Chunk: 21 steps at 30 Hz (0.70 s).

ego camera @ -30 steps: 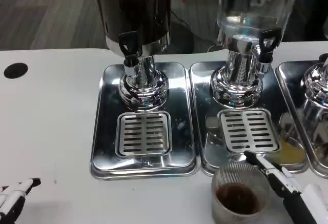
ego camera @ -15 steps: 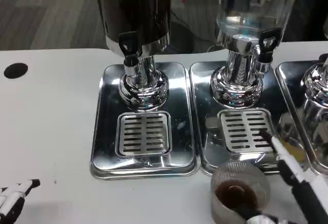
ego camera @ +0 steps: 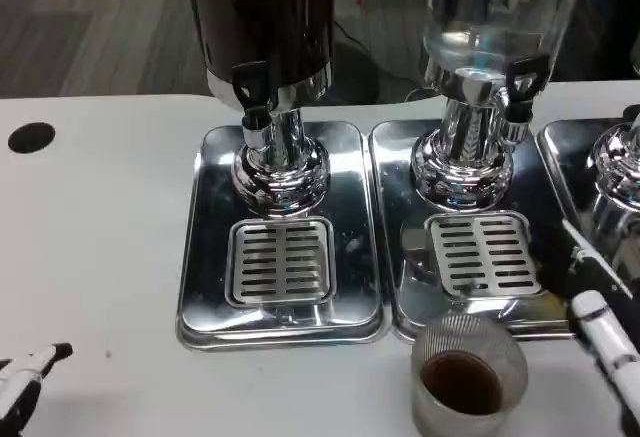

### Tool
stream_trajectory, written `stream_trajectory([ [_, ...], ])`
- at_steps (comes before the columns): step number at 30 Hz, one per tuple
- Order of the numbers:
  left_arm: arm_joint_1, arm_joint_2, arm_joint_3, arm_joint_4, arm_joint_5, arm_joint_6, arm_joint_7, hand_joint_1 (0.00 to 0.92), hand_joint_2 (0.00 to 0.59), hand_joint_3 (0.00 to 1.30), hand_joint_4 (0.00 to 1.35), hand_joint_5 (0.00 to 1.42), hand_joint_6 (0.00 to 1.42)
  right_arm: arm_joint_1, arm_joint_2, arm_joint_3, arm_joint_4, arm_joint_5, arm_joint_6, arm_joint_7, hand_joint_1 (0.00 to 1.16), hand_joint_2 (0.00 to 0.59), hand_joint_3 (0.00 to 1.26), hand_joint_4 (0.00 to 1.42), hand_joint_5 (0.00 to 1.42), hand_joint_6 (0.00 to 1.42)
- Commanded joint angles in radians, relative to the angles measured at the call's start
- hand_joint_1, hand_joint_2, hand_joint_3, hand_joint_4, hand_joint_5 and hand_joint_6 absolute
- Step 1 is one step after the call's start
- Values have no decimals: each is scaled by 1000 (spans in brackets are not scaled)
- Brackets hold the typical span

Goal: Grasp the cup under the faucet to collect the drink, then remove the cup.

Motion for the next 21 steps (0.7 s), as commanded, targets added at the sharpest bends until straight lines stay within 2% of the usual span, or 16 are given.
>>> stream_trajectory([
  [1,-6,-11,24,-19,21,-63,93,0,186,144,10,57,279,-5,-18,-107,-178,-594,-7,-230,369,586,38,0,0,0],
  [2,-7,-13,22,-27,45,-72,111,0,191,144,9,54,274,-7,-15,-101,-203,-706,23,-270,411,586,24,0,0,0],
  [3,-11,-15,17,-33,67,-79,128,0,207,144,9,52,268,-8,-12,-96,-217,-780,44,-297,433,586,36,0,0,0],
  [4,-13,-16,14,-36,80,-83,137,0,214,144,2,44,264,-13,-7,-88,-218,-823,65,-316,441,586,38,0,0,0],
  [6,-25,-20,-3,-30,96,-90,156,0,227,135,0,39,262,-23,3,-79,-197,-853,84,-344,446,586,38,0,0,0],
  [9,-37,-29,-22,-17,118,-100,187,0,218,134,0,39,261,-38,13,-76,-159,-856,109,-359,450,586,41,0,0,0],
  [13,-52,-32,-33,8,124,-111,210,0,193,134,0,43,255,-22,13,-84,-164,-850,116,-369,456,586,57,0,0,0],
  [21,-82,-6,-28,36,108,-126,201,0,164,124,10,62,257,15,23,-92,-169,-791,99,-367,446,586,77,0,0,0],
])
